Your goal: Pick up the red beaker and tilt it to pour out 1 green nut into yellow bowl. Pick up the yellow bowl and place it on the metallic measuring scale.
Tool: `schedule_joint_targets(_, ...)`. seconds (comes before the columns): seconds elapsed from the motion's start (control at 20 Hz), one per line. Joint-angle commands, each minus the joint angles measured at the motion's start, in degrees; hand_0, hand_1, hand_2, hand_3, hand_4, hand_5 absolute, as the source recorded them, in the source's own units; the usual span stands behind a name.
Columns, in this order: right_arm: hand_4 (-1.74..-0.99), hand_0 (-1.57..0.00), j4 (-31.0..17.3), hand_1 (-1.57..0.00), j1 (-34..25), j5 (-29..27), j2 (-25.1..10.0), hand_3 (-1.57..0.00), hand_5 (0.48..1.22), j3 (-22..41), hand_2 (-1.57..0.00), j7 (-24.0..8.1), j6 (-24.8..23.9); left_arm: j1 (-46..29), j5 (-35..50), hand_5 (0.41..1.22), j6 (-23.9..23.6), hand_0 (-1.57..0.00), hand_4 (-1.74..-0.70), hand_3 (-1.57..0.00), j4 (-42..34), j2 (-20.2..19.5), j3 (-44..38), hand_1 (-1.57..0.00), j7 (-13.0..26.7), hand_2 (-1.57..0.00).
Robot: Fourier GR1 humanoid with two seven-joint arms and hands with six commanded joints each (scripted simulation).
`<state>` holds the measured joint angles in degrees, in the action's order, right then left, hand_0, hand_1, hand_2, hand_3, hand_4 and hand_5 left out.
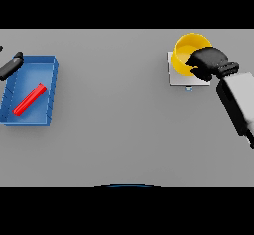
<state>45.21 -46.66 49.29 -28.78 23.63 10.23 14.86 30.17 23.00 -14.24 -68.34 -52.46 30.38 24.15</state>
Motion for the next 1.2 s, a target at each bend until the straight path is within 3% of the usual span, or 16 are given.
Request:
schedule_joint_targets(0.0, -1.741, -1.57, -1.41, -1.57, -0.26, -0.32, 0.47, -1.33, 1.221, -0.41, -1.43, 0.7, -0.25, -0.45, -0.13, 0.71, -0.29, 0.0, -0.73, 0.0, 0.21, 0.25, 0.07, 0.0, -0.53, 0.0)
schedule_joint_targets(0.2, -1.741, -1.53, -4.54, -1.57, -0.94, -0.93, 1.51, -1.44, 1.221, -1.34, -1.38, 1.5, 0.13, -0.22, 0.25, 0.713, -0.07, 0.0, -0.73, 0.0, 0.3, 0.81, 0.0, 0.0, -0.55, 0.0)
schedule_joint_targets(0.3, -1.741, -1.42, -5.74, -1.57, -1.03, -0.87, 1.43, -1.49, 1.221, -1.41, -1.36, 2.2, 0.73, -0.21, 0.07, 0.712, -0.05, 0.0, -0.73, 0.0, 0.34, 0.52, -0.05, 0.0, -0.84, 0.0)
schedule_joint_targets(0.4, -1.741, -1.4, -5.68, -1.57, -1.2, -0.68, 2.08, -1.36, 1.221, -1.34, -1.39, 0.7, 0.83, -0.46, 0.15, 0.715, 0.37, 0.0, -0.73, 0.0, -0.24, -0.03, 0.17, 0.0, -0.21, 0.0)
schedule_joint_targets(0.45, -1.741, -1.33, -5.98, -1.46, -1.16, -1.08, 1.73, -1.2, 1.221, -1.76, -1.42, 1.76, 1.07, 0.05, 0.09, 0.717, 0.3, 0.0, -0.73, 0.0, 0.2, 0.34, 0.16, 0.0, 0.08, 0.0)
schedule_joint_targets(0.5, -1.701, -1.13, -5.9, -1.32, -1.05, -1.39, 1.76, -1.06, 1.221, -2.09, -1.33, 2.23, 1.36, 0.09, 0.11, 0.72, 0.27, 0.0, -0.73, 0.0, 0.87, 0.96, 0.21, 0.0, -0.14, 0.0)
schedule_joint_targets(0.6, -1.619, -0.72, -6.73, -0.98, -1.08, -1.86, 1.81, -0.83, 1.072, -2.67, -1.04, 2.03, 1.72, 0.6, -0.02, 0.728, 0.79, 0.0, -0.73, 0.0, 2.0, 1.27, 0.17, 0.0, -0.57, 0.0)
schedule_joint_targets(0.75, -1.539, -0.37, -7.43, -0.58, -1.75, -1.55, 2.0, -0.61, 0.933, -2.26, -0.69, 0.75, 3.49, 1.13, -0.08, 0.717, 1.34, 0.0, -0.73, 0.0, 2.86, 1.54, 0.06, 0.0, -1.28, 0.0)
schedule_joint_targets(1.0, -1.456, -0.12, -8.39, -0.19, -2.16, -0.44, 1.23, -0.41, 0.827, -1.08, -0.31, 3.34, 3.35, 1.33, -0.15, 0.7, 1.28, 0.0, -0.72, 0.0, 3.78, 2.01, -0.06, 0.0, -1.77, 0.0)
schedule_joint_targets(1.15, -1.422, -0.06, -8.46, -0.1, -2.19, -0.52, 1.78, -0.32, 0.785, -1.12, -0.16, 1.31, 4.48, 1.17, -0.26, 0.696, 0.97, 0.0, -0.72, 0.0, 2.75, 1.87, 0.21, 0.0, -1.37, 0.0)
